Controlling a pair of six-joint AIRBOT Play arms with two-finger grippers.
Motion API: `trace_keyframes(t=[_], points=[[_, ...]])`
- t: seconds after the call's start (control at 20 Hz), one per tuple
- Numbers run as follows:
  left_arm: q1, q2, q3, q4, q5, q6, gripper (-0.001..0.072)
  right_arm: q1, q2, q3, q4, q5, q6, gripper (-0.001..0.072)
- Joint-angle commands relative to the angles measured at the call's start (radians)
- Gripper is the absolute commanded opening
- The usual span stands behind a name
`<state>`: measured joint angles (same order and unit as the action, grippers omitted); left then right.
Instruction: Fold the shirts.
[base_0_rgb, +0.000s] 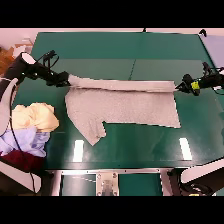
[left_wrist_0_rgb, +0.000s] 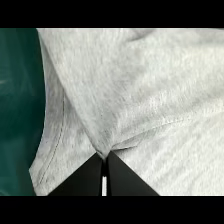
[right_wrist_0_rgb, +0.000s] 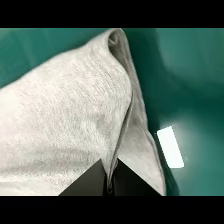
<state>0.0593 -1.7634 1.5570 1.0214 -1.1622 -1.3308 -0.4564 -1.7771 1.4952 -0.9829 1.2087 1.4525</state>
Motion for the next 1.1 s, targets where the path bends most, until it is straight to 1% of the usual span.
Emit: trace_keyframes(t=[0.0,0.2,0.25,0.3,0.35,0.4,0.45,0.6,0.7,0.75,0.85,0.9,0.95,1.05], points=[[0.0,-0.001,-0.05,0.017,-0.019,-0.007,0.0022,0.002,0.007,-0.072,-0.03,-0.029,0.007,0.0011],[0.0,-0.001,-0.095,0.01,0.008,-0.015,0.0022,0.002,0.007,-0.101,-0.023,-0.033,0.007,0.0016],[0.0,-0.001,-0.095,0.003,0.01,-0.016,0.0022,0.002,0.007,-0.101,-0.012,-0.033,0.007,0.0079],[0.0,0.0,-0.094,-0.013,0.01,-0.031,0.0026,0.002,0.008,-0.098,0.004,-0.029,0.007,0.0217],[0.0,0.0,-0.084,-0.014,-0.001,-0.031,0.0259,0.0,0.011,-0.088,0.01,-0.01,0.007,0.0346],[0.0,0.0,-0.062,-0.014,-0.038,-0.041,0.0605,-0.001,0.02,-0.071,0.002,0.021,0.006,0.0367],[0.006,0.0,-0.031,-0.013,-0.092,-0.068,0.0671,-0.008,0.036,-0.054,-0.024,0.053,0.006,0.0367],[0.046,0.028,0.016,-0.011,-0.273,-0.122,0.0671,-0.056,0.144,-0.069,-0.107,0.12,0.006,0.0366],[0.067,0.084,-0.045,-0.003,-0.348,-0.135,0.067,-0.104,0.249,-0.187,-0.122,0.122,0.006,0.0364],[0.075,0.132,-0.114,0.002,-0.348,-0.132,0.067,-0.132,0.302,-0.265,-0.122,0.115,0.002,0.0353],[0.074,0.267,-0.317,0.016,-0.278,-0.126,0.067,-0.204,0.412,-0.443,-0.121,0.093,-0.009,0.0347],[0.075,0.346,-0.445,0.016,-0.218,-0.127,0.067,-0.245,0.472,-0.541,-0.118,0.063,-0.006,0.0347],[0.074,0.422,-0.569,0.006,-0.151,-0.127,0.067,-0.282,0.529,-0.634,-0.114,0.026,0.016,0.0347],[0.074,0.558,-0.815,-0.074,0.015,-0.125,0.0671,-0.341,0.639,-0.824,-0.058,-0.049,0.016,0.0348]])
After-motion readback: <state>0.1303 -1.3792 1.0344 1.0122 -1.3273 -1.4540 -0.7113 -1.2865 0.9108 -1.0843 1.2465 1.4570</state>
